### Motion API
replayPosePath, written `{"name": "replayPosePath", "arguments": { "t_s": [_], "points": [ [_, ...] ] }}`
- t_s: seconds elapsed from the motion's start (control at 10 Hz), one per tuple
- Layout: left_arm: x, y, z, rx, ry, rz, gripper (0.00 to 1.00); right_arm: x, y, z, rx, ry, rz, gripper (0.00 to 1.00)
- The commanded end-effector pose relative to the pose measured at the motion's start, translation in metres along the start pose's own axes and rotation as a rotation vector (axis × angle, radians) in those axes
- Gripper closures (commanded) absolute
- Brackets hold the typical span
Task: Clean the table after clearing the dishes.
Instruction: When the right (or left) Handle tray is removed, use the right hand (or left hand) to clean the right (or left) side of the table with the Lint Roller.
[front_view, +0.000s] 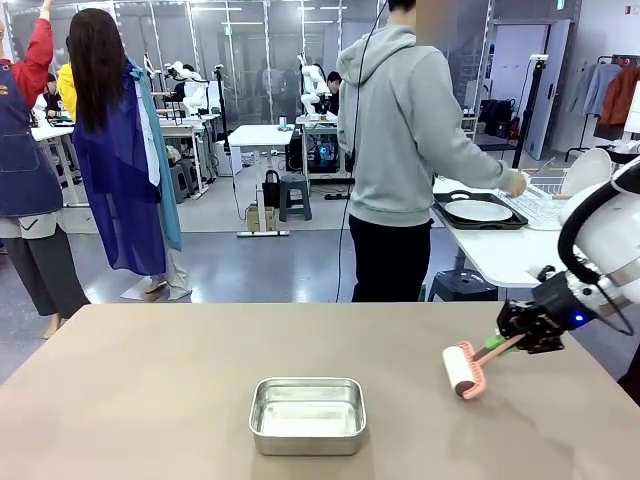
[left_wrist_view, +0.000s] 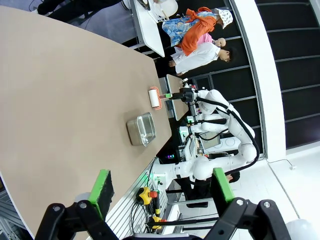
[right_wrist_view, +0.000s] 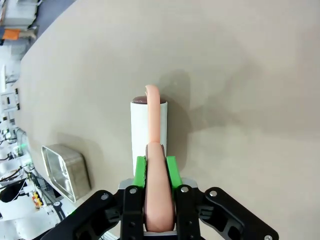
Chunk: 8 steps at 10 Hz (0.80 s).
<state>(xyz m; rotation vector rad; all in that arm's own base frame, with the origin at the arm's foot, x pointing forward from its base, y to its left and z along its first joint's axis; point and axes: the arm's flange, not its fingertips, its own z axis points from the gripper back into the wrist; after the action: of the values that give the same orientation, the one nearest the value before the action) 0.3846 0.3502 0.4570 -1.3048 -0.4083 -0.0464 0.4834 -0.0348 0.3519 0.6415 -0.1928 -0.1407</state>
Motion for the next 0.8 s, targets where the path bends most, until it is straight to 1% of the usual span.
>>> {"name": "replayPosePath", "arguments": {
  "t_s": [0.0, 0.2, 0.4, 0.5, 0.7],
  "points": [
    [-0.004, -0.003, 0.001, -0.013, -0.002, 0.000, 0.00, 0.001, -0.028, 0.010, -0.242, -0.069, -0.043, 0.80],
    [-0.004, -0.003, 0.001, -0.013, -0.002, 0.000, 0.00, 0.004, -0.033, 0.045, -0.356, -0.115, -0.070, 0.80],
    [-0.004, -0.003, 0.001, -0.013, -0.002, 0.000, 0.00, 0.007, -0.028, 0.066, -0.429, -0.130, -0.081, 0.80],
    [-0.004, -0.003, 0.001, -0.013, -0.002, 0.000, 0.00, 0.007, -0.019, 0.078, -0.415, -0.147, -0.080, 0.80],
    [-0.004, -0.003, 0.001, -0.013, -0.002, 0.000, 0.00, -0.003, 0.010, 0.110, -0.373, -0.200, -0.037, 0.80]
  ]
}}
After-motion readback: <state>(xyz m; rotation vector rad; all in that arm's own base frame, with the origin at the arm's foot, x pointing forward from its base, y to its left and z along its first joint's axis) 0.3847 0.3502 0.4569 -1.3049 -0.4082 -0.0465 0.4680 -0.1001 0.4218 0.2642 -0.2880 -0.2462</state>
